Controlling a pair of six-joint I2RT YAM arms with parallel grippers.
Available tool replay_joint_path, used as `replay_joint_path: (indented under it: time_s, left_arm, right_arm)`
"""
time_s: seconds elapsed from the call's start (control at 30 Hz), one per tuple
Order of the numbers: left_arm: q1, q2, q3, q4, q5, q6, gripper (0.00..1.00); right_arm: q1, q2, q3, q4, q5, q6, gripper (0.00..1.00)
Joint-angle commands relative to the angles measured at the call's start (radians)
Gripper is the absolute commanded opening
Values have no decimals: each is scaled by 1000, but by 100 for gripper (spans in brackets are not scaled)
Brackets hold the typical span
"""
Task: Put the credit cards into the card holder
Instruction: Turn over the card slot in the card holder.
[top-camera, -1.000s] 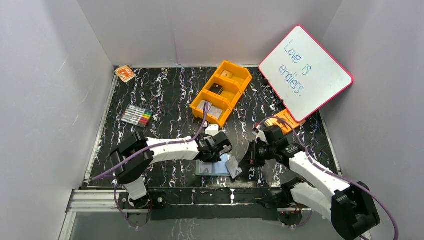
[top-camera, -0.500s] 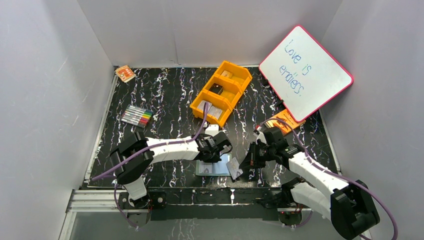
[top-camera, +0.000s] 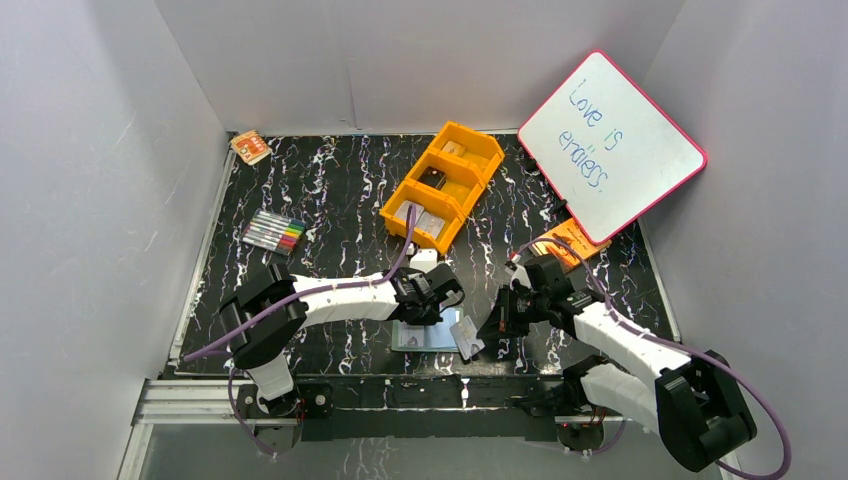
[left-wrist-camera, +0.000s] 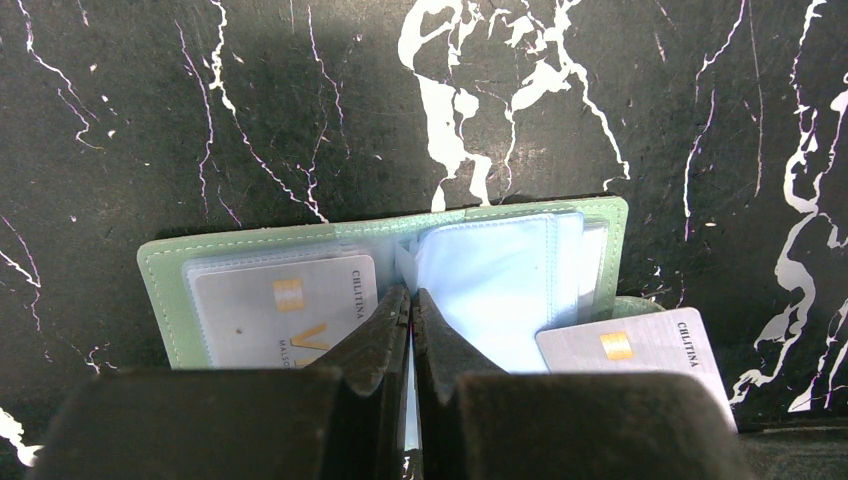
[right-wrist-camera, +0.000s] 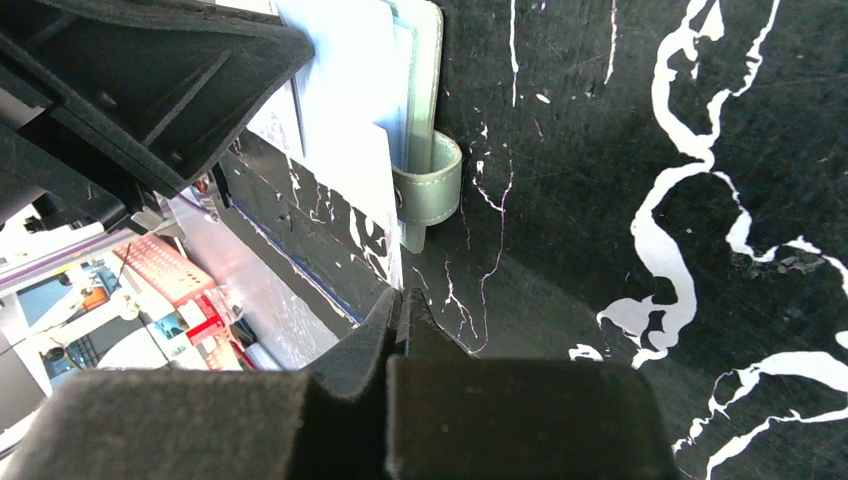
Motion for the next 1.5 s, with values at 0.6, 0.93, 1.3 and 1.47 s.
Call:
replay_joint_path:
  time_s: [0.6,0.93,1.3,1.47]
  left_arm:
    - [-6,-36,-35,-85,-4,6,0]
    - [-6,-33,-30,-84,2,7,0]
    - [-6,-67,-1,-118,-28,9,7]
    - [-6,-125,22,-127,-42,20,25]
  right_arm:
    - [5,-37,12,0,45,2,0]
    - [20,16,16,67,-34,-4,0]
    - [36,10,18,137,-77,23,0]
    - [41,18,18,168,-89,36,0]
